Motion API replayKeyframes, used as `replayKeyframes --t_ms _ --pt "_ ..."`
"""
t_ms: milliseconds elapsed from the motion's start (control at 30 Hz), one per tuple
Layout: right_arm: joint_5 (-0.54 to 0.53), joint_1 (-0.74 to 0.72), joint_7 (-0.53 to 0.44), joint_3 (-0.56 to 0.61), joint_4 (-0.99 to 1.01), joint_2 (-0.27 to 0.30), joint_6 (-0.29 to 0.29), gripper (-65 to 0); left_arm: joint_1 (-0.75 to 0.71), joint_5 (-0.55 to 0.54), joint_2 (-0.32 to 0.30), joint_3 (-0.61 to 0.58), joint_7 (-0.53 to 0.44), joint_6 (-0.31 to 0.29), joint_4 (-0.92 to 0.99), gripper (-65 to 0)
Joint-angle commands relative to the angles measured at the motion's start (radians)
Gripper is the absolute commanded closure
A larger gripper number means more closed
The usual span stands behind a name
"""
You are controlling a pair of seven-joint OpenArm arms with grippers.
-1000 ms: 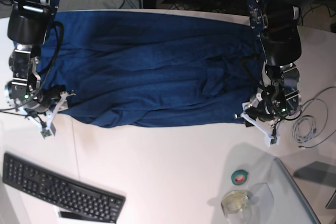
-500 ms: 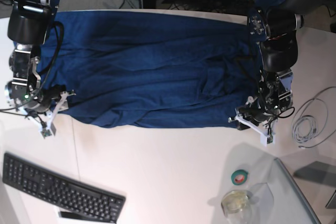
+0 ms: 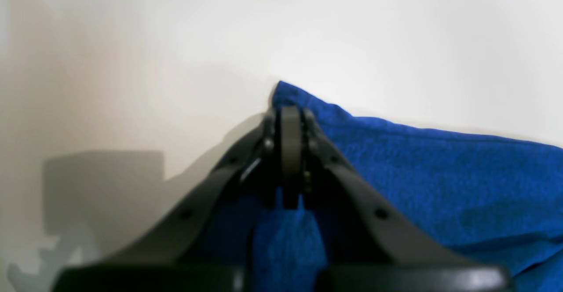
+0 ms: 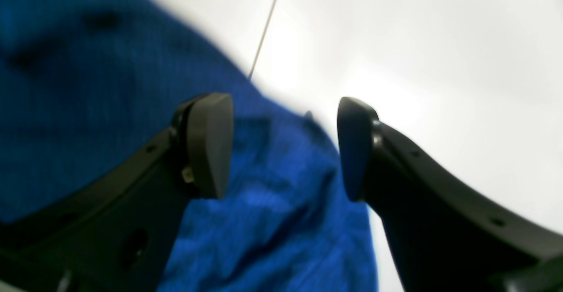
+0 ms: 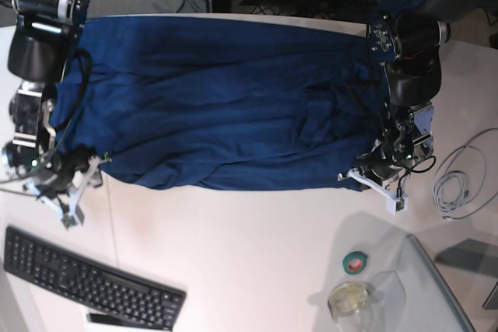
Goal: Layout the t-shirt on the table in an organized manner, then fold the t-shirt properly
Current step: 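Lift the grasped shirt edge with both grippers and fold it over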
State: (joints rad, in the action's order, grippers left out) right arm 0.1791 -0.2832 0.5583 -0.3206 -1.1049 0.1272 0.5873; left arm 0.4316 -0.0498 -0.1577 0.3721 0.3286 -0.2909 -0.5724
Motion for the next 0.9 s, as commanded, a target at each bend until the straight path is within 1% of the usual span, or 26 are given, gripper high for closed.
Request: replayKeyframes --t_ms 0,100,167,267,333,467,567,700,833,867 --pt "-0.010 -0.043 -0.014 0.001 0.018 0.010 0.004 -35.6 0.006 0.018 -0.001 0.000 0.051 0.002 -0.002 0.0" --pt "-0.008 -0.113 -0.014 0.001 0.144 0.010 0.013 -35.6 0.008 0.018 0.002 0.000 0.051 0.002 -0.005 0.0" --pt "-0.006 -0.143 -0.014 0.001 0.208 0.010 0.032 -35.6 0.017 0.018 0.002 0.000 0.051 0.002 -0.005 0.0" --pt "-0.006 -0.149 -0.014 0.002 0.233 0.010 0.079 -35.6 0.028 0.018 0.004 0.000 0.051 0.002 -0.001 0.0" --pt "-0.006 -0.149 -0.016 0.002 0.236 0.005 0.095 -35.6 0.033 0.018 0.004 0.000 0.053 0.002 -0.001 0.0" --pt "-0.010 -0.152 -0.028 -0.001 0.236 0.004 0.092 -35.6 0.034 0.018 0.004 0.000 0.054 0.002 -0.002 0.0" --pt "-0.010 -0.153 -0.063 -0.001 0.243 0.002 0.092 -35.6 0.034 0.018 0.007 0.000 0.054 0.002 -0.004 0.0" --pt "-0.010 -0.179 -0.080 -0.001 0.334 0.002 0.092 -35.6 0.034 0.018 0.007 0.000 0.056 0.000 -0.005 0.0" --pt "-0.010 -0.196 -0.182 -0.007 0.437 -0.010 0.087 -35.4 0.034 0.018 0.007 0.000 0.056 0.000 -0.005 0.0" --pt "-0.010 -0.199 -0.200 -0.008 0.454 -0.010 0.076 -35.4 0.034 0.018 0.007 0.000 0.056 0.000 -0.005 0.0"
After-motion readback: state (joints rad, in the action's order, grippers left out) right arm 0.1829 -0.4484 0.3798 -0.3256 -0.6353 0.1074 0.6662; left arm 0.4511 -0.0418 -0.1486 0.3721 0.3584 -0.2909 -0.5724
